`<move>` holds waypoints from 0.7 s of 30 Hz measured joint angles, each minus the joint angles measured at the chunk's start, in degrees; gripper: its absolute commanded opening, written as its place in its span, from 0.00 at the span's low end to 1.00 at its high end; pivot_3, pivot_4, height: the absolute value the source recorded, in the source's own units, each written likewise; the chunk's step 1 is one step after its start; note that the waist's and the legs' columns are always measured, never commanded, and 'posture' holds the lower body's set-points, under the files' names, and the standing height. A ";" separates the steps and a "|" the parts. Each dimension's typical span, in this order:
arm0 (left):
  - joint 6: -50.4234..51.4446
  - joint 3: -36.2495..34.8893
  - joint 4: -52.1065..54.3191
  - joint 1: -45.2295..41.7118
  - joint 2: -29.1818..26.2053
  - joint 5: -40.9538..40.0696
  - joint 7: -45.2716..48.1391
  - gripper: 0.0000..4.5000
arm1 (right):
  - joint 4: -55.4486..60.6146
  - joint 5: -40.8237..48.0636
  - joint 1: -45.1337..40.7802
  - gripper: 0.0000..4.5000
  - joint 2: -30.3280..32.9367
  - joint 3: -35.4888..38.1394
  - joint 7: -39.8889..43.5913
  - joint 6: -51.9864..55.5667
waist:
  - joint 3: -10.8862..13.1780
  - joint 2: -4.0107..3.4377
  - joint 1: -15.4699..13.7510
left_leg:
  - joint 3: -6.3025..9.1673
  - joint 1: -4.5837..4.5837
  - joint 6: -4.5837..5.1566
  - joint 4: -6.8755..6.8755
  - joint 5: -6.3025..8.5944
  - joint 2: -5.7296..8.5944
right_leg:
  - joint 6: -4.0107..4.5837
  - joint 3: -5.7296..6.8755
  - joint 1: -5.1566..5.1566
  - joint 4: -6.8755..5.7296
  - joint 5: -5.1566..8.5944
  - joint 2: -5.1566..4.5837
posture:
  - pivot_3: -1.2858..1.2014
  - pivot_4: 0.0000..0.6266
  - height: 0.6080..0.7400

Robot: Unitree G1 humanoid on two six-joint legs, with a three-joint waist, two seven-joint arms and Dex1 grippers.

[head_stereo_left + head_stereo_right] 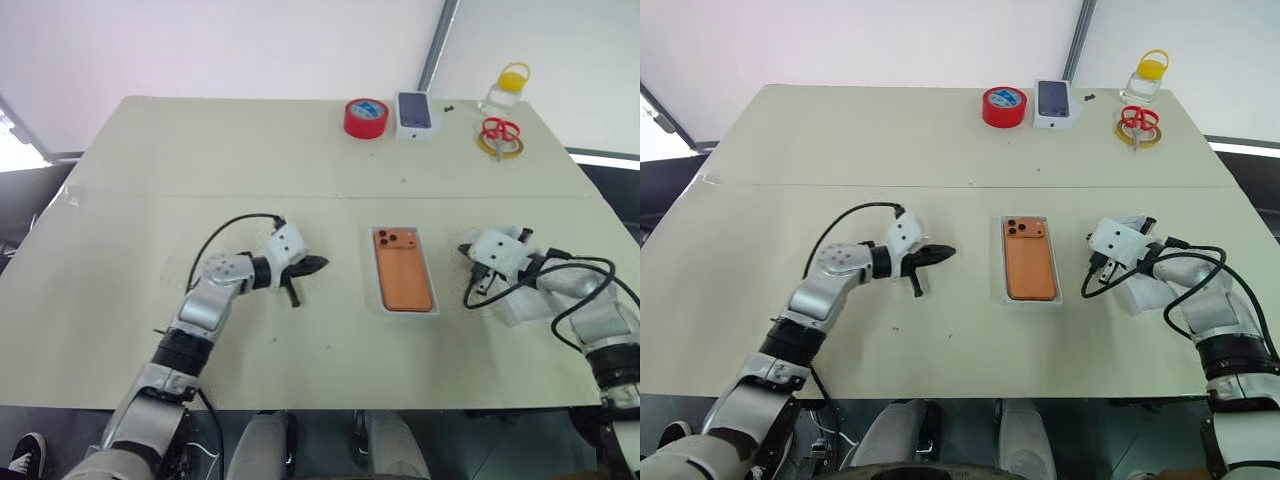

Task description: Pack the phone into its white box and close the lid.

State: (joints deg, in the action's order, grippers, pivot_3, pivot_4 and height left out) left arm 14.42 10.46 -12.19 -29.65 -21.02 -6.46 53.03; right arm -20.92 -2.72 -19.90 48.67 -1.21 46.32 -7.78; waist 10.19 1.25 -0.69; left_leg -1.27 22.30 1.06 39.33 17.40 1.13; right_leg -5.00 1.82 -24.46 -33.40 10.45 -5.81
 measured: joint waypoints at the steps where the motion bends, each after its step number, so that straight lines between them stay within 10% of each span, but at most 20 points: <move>1: 1.19 -0.50 0.46 0.15 -1.32 -0.59 0.66 0.20 | 2.11 1.79 1.18 0.31 0.26 0.61 1.66 1.86 | 0.00 -0.01 0.02 | 0.00 0.00 0.00 0.00 0.00 0.00 | 0.00 0.00 0.00 -0.01 0.00 0.01 | 0.52 0.24 1.00; 6: 1.25 -2.56 2.25 1.96 -3.87 -2.35 1.86 0.77 | 13.18 8.21 6.35 0.88 1.79 5.64 4.67 11.26 | 0.02 -0.07 -0.10 | 0.00 0.00 0.00 0.00 0.00 0.00 | 0.00 0.00 0.00 0.00 0.00 -0.03 | 0.52 0.24 1.00; 8: -0.28 -3.36 2.83 2.25 -3.86 -3.51 2.13 0.98 | 17.92 9.41 7.35 0.89 1.72 7.77 2.80 16.62 | 0.02 -0.07 -0.11 | 0.00 0.00 -0.01 0.00 0.00 0.00 | 0.00 0.00 -0.01 0.00 0.00 -0.04 | 0.52 0.24 1.00; 21: -10.23 -6.33 7.59 7.71 -7.44 -10.27 10.45 0.98 | 32.22 12.37 14.18 0.89 -0.19 11.60 -6.68 46.89 | -0.02 -0.17 -0.07 | -0.06 0.02 -0.01 -0.04 0.01 -0.02 | 0.04 -0.05 -0.10 0.00 0.02 -0.04 | 0.52 0.24 1.00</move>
State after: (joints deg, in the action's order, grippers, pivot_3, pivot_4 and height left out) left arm 4.19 4.14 -4.60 -21.94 -28.46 -16.73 63.48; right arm 11.30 9.65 -5.72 48.48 10.39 39.64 39.11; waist 10.17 1.08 -0.75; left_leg -1.33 22.32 1.05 39.29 17.41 1.11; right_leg -4.96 1.77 -24.57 -33.40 10.46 -5.86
